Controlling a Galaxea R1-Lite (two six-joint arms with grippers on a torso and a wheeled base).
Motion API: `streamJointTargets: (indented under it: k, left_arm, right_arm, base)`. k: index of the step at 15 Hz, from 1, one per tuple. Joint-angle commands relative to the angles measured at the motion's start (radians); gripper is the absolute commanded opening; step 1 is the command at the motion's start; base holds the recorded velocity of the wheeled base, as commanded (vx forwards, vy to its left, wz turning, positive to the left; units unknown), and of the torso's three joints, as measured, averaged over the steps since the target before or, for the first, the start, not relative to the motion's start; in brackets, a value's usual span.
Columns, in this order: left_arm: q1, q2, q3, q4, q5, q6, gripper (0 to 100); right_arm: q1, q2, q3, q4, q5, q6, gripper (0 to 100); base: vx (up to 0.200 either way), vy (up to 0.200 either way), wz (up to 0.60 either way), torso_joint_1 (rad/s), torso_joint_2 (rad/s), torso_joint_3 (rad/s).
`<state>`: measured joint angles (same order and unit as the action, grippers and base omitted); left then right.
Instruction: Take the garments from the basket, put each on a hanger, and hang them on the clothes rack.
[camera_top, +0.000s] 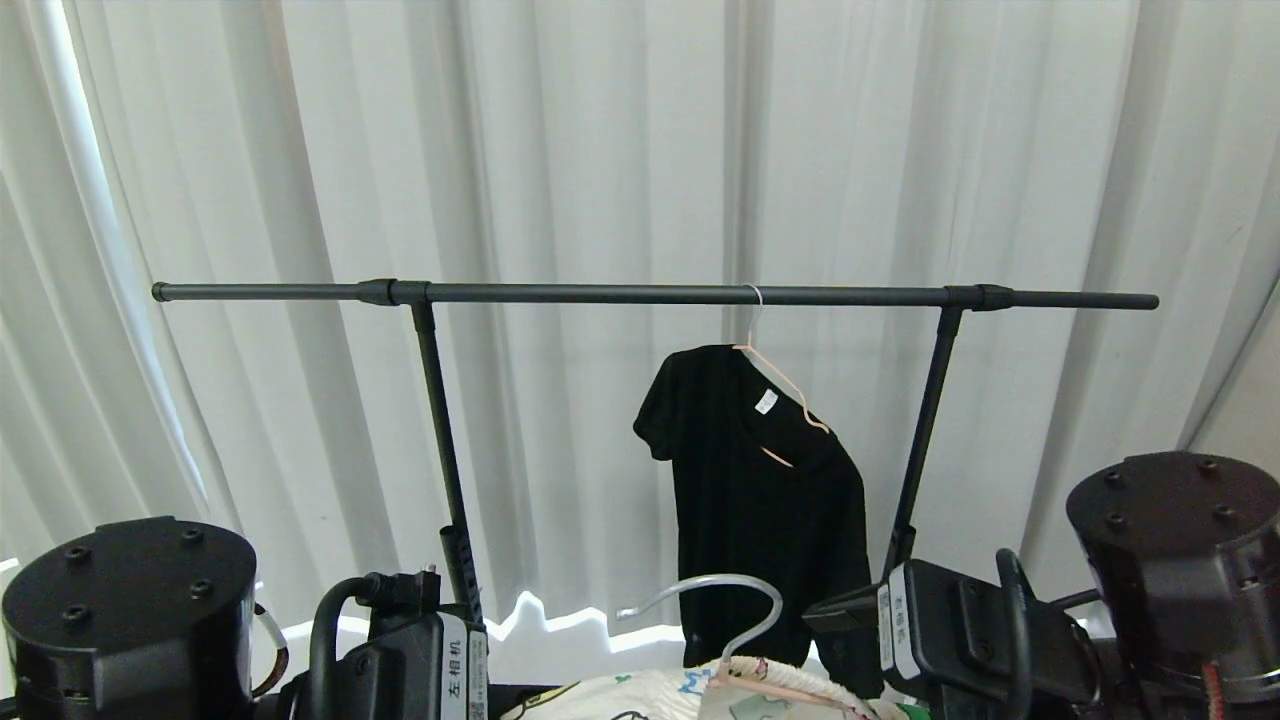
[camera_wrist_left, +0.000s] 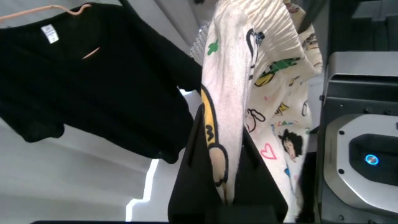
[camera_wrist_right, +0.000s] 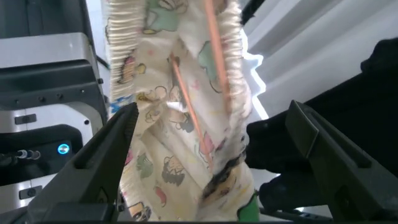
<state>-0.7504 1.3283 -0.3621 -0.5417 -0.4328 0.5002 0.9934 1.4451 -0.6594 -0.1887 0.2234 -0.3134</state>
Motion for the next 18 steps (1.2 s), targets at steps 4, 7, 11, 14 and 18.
streamJointTargets:
  k: [4,7,11,14,18]
  left_arm:
    - [-0.015,0.0,-0.009,-0.001,0.0,0.0,0]
    - [-0.017,0.005,-0.032,-0.001,0.0,0.0,0]
    - [-0.017,-0.001,-0.035,-0.001,0.002,-0.002,0]
    - [-0.017,-0.001,-0.035,-0.001,0.002,-0.002,0]
    - [-0.015,0.002,-0.035,-0.001,0.003,-0.002,100]
  right_arm:
    - [-0.024,0.051,-0.011,-0.001,0.002,0.005,100]
    - [-0.024,0.061,-0.013,-0.005,0.001,0.005,0]
    - [-0.024,0.066,-0.019,-0.012,-0.003,0.005,0]
    - [-0.038,0.052,-0.028,-0.014,-0.003,0.007,0]
    - [-0.052,0.021,-0.031,-0.012,-0.003,0.007,0]
  base:
    - [0.0,0.0,0.0,0.0,0.0,0.0]
    - [0.0,0.0,0.0,0.0,0.0,0.0]
    - [0.0,0.0,0.0,0.0,0.0,0.0]
    - [0.0,0.0,0.0,0.0,0.0,0.0]
    - [0.0,0.0,0.0,0.0,0.0,0.0]
